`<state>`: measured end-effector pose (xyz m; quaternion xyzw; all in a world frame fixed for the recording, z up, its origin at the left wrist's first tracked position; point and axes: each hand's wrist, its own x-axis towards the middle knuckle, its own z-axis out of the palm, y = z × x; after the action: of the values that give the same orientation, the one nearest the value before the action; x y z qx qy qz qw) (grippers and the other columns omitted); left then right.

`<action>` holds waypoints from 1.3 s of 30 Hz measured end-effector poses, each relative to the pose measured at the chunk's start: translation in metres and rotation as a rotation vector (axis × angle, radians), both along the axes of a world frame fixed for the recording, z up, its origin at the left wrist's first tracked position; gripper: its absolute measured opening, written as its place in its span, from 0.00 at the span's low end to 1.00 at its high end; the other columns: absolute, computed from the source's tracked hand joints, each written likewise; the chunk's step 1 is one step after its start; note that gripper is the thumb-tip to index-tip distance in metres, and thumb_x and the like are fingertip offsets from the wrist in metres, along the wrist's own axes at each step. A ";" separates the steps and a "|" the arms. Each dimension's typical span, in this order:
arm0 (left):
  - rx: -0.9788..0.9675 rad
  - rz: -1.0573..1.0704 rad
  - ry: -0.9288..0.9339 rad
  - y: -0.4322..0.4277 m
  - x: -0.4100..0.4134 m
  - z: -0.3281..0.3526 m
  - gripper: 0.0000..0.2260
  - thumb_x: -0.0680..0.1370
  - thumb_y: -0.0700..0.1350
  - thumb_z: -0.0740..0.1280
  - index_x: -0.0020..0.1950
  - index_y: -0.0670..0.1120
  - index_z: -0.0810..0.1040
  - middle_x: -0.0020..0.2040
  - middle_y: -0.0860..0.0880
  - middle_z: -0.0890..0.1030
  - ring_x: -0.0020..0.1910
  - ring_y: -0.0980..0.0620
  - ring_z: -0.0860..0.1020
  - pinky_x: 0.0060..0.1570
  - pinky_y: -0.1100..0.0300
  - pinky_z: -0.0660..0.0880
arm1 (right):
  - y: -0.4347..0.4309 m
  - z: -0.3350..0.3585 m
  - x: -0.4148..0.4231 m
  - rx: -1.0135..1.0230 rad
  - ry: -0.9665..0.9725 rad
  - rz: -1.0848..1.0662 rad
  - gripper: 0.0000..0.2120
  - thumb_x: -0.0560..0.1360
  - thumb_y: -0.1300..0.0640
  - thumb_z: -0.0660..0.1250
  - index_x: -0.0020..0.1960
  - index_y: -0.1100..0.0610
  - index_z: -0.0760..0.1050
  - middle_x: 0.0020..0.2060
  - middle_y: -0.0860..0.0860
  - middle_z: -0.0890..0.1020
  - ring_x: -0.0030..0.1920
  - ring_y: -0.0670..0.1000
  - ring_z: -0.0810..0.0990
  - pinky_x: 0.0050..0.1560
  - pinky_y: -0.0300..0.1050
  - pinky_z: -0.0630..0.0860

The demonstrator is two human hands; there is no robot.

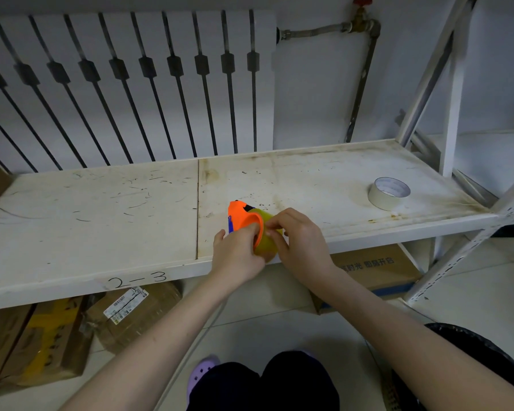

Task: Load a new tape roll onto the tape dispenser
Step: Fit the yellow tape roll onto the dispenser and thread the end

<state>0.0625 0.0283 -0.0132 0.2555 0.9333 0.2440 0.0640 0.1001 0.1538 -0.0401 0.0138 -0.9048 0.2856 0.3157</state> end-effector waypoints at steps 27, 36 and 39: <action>0.047 0.014 0.200 0.013 0.013 -0.013 0.08 0.74 0.47 0.65 0.47 0.53 0.65 0.32 0.57 0.60 0.44 0.55 0.65 0.57 0.55 0.66 | -0.027 0.024 0.009 -0.154 -0.240 -0.115 0.11 0.71 0.68 0.61 0.53 0.61 0.69 0.48 0.56 0.75 0.47 0.54 0.69 0.44 0.48 0.69; 0.096 0.115 0.096 0.021 0.006 -0.021 0.03 0.71 0.46 0.63 0.44 0.49 0.71 0.43 0.50 0.76 0.51 0.49 0.67 0.42 0.63 0.61 | -0.017 0.023 0.009 -0.243 -0.180 -0.094 0.18 0.68 0.71 0.62 0.57 0.63 0.70 0.55 0.57 0.73 0.55 0.54 0.70 0.51 0.42 0.68; 0.028 0.031 0.189 0.018 0.003 -0.024 0.10 0.72 0.47 0.64 0.53 0.49 0.75 0.44 0.51 0.76 0.52 0.47 0.74 0.53 0.57 0.64 | -0.016 0.025 0.005 -0.249 -0.243 -0.070 0.17 0.67 0.71 0.62 0.54 0.62 0.70 0.51 0.55 0.75 0.52 0.54 0.73 0.48 0.45 0.71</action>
<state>0.0660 0.0466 -0.0376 0.2638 0.9355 0.2328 -0.0318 0.1055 0.1379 -0.0148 -0.0915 -0.8938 0.3837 0.2132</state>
